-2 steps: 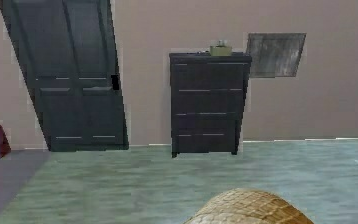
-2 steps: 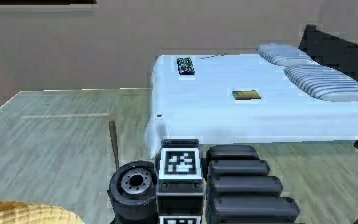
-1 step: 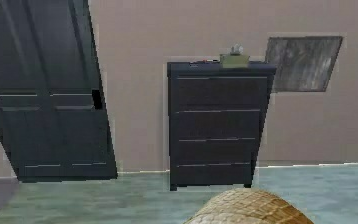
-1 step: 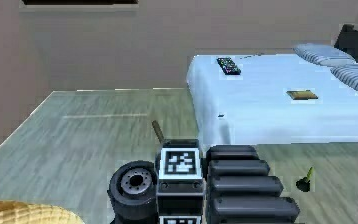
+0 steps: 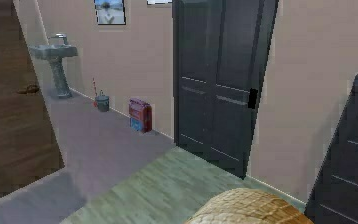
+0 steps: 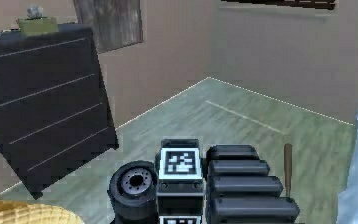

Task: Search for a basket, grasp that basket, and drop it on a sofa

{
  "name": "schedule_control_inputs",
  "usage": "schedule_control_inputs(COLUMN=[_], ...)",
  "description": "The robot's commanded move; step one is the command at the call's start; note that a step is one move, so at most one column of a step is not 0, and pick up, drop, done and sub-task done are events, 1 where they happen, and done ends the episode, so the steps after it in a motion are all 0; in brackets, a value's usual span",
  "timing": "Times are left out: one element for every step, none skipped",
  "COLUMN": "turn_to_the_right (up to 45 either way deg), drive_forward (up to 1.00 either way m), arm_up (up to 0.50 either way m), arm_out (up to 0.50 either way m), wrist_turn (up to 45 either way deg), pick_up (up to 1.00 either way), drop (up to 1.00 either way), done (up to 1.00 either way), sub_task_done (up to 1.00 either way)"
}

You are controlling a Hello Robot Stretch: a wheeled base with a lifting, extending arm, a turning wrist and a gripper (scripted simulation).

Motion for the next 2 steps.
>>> schedule_control_inputs(turn_to_the_right=[0.0, -27.0], drive_forward=[0.50, 0.00], arm_up=[0.00, 0.00], arm_out=[0.00, 0.00], wrist_turn=[0.0, 0.0], pick_up=[0.00, 0.00], drop=[0.00, 0.00], done=[0.00, 0.00], sub_task_done=[0.00, 0.00])
